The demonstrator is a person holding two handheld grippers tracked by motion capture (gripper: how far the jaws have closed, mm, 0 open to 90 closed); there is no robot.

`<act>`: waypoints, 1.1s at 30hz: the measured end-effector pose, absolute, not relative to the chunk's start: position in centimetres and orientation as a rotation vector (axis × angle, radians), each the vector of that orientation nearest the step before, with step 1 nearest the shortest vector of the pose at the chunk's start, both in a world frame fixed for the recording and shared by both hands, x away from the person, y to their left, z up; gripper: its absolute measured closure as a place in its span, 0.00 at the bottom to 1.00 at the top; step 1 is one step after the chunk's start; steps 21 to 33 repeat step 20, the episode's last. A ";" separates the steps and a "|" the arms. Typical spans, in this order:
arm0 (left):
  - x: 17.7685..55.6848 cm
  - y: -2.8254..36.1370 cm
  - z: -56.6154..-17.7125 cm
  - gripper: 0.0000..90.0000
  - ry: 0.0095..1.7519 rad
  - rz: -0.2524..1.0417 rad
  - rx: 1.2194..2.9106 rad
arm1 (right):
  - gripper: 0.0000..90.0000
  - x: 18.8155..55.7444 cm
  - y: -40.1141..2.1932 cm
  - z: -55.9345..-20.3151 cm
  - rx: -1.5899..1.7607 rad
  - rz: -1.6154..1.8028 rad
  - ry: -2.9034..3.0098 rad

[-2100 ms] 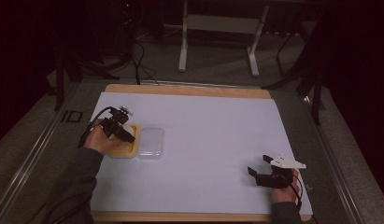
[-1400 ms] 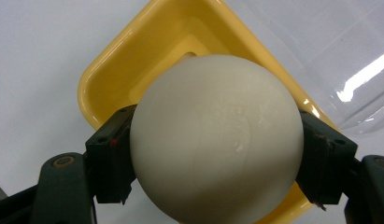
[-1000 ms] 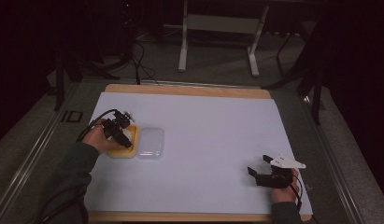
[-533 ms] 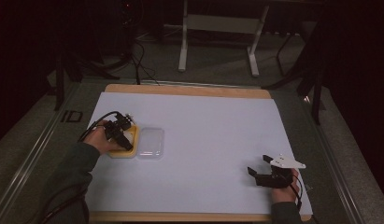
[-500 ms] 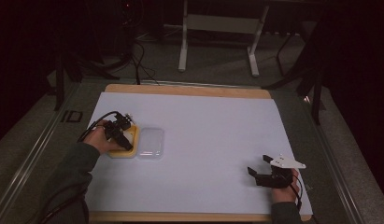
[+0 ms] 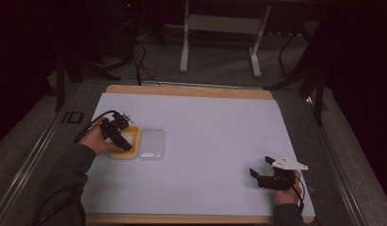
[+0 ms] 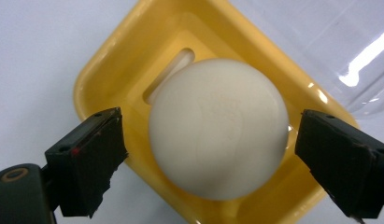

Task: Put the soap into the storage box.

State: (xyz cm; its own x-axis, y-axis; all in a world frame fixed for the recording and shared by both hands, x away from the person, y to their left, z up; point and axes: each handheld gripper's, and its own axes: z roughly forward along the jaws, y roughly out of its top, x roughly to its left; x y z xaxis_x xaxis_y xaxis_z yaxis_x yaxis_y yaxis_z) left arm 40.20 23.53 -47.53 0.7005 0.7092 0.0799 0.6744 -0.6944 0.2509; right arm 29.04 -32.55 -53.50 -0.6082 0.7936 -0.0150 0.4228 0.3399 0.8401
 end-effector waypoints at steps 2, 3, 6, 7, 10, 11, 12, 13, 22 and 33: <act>40.0 23.7 -47.0 0.10 1.123 0.283 2.681 | 0.17 29.0 -32.5 -53.5 1.068 1.180 2.185; 39.9 23.9 -46.7 0.10 1.121 0.282 2.662 | 0.17 29.0 -32.5 -53.5 1.068 1.179 2.185; 39.4 24.2 -45.6 0.17 1.081 0.273 2.613 | 0.17 29.0 -32.5 -53.5 1.068 1.178 2.184; 39.2 24.1 -45.5 0.18 1.073 0.270 2.598 | 0.17 29.0 -32.5 -53.5 1.068 1.177 2.184; 38.5 24.1 -44.9 0.22 1.026 0.284 2.578 | 0.17 29.0 -32.5 -53.5 1.070 1.177 2.183; 38.3 24.0 -44.8 0.23 1.012 0.286 2.569 | 0.17 29.0 -32.5 -53.5 1.070 1.178 2.183; 38.1 24.0 -44.7 0.24 1.002 0.291 2.559 | 0.17 29.1 -32.5 -53.5 1.070 1.177 2.182; 38.1 24.0 -44.7 0.24 1.002 0.291 2.559 | 0.17 29.1 -32.5 -53.5 1.070 1.177 2.182; 36.1 22.9 -44.7 0.33 0.925 0.303 2.468 | 0.17 29.2 -32.6 -53.5 1.084 1.174 2.187; 36.1 22.9 -44.7 0.33 0.925 0.303 2.468 | 0.17 29.2 -32.6 -53.5 1.084 1.174 2.187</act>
